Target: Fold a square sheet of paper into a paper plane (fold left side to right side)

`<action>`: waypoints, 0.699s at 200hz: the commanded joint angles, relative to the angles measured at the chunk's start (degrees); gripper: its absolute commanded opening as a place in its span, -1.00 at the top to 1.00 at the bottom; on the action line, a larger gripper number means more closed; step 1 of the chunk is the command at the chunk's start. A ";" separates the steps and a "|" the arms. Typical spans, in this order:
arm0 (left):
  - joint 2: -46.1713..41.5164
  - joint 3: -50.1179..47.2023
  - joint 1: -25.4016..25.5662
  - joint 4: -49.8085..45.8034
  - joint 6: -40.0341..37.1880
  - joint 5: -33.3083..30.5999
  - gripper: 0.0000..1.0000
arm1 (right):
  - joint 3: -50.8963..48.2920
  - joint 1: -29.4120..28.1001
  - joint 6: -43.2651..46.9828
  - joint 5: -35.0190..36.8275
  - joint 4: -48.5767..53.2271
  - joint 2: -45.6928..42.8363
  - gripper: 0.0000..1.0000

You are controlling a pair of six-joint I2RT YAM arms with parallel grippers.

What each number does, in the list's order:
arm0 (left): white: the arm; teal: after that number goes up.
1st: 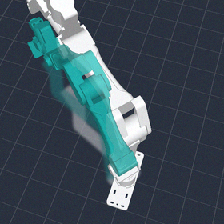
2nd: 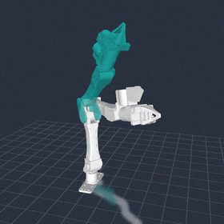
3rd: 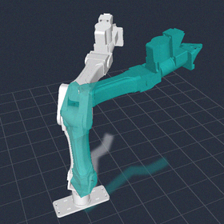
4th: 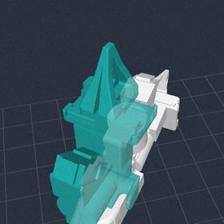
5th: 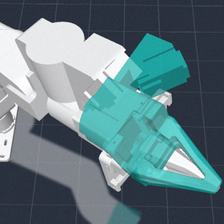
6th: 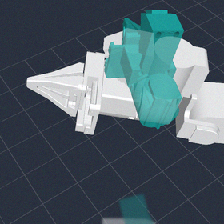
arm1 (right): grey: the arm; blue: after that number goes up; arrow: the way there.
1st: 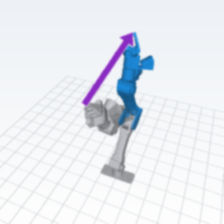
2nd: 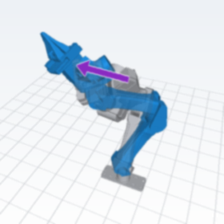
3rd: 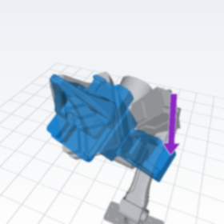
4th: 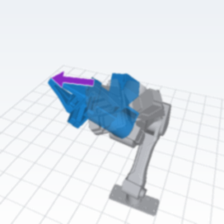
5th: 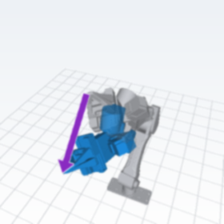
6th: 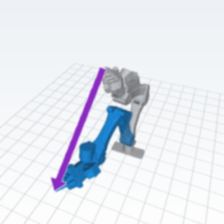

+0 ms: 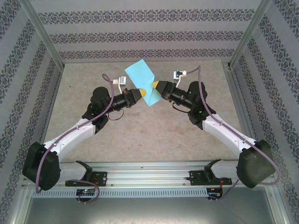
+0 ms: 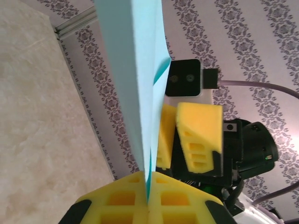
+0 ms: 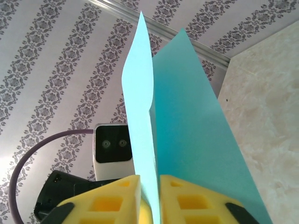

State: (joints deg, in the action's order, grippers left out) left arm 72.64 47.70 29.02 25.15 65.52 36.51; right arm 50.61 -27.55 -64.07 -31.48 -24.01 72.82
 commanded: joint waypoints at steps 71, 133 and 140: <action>6.44 24.94 13.10 -75.94 -43.01 -48.08 1.00 | 10.46 9.34 31.58 41.18 70.29 -18.77 0.19; 33.01 42.95 25.18 -102.21 -34.91 -71.38 1.00 | 8.42 14.40 34.25 51.27 80.15 -25.59 0.15; 36.69 45.67 26.16 -104.99 -33.81 -72.83 1.00 | 7.94 14.56 34.23 50.95 80.09 -25.81 0.15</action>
State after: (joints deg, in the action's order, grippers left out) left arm 100.47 85.58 51.59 -63.00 28.86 -23.94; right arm 60.03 -13.74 -32.49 14.59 50.83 48.05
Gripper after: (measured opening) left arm 0.058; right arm 0.424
